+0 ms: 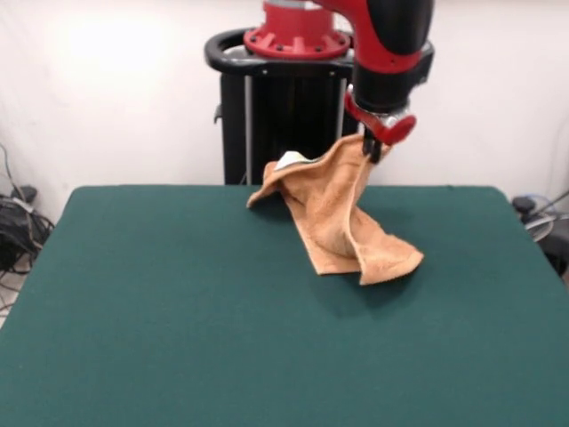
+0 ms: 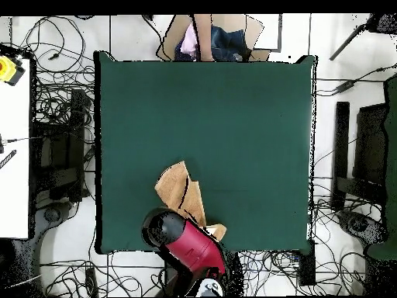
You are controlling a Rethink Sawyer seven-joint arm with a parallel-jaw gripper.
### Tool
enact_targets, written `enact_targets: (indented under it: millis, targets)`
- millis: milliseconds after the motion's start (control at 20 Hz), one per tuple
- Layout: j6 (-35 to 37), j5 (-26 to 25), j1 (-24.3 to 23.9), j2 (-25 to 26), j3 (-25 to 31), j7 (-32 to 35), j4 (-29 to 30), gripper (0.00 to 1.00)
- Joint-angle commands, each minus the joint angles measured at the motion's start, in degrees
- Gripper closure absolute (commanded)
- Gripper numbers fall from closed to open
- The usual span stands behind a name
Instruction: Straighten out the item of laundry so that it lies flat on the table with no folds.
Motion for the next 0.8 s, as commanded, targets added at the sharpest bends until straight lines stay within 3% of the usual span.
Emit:
enact_targets:
  millis: [50,400,800]
  targets:
    - [0.83,-0.15,0.64,1.95,-3.87,15.43,-7.1,1.0]
    - [-2.82,-1.48,-0.41,4.15,-4.96,11.56,-10.25,1.0]
    - [-1.62,-1.76,1.72,3.45,-6.33,12.78,-10.88,1.0]
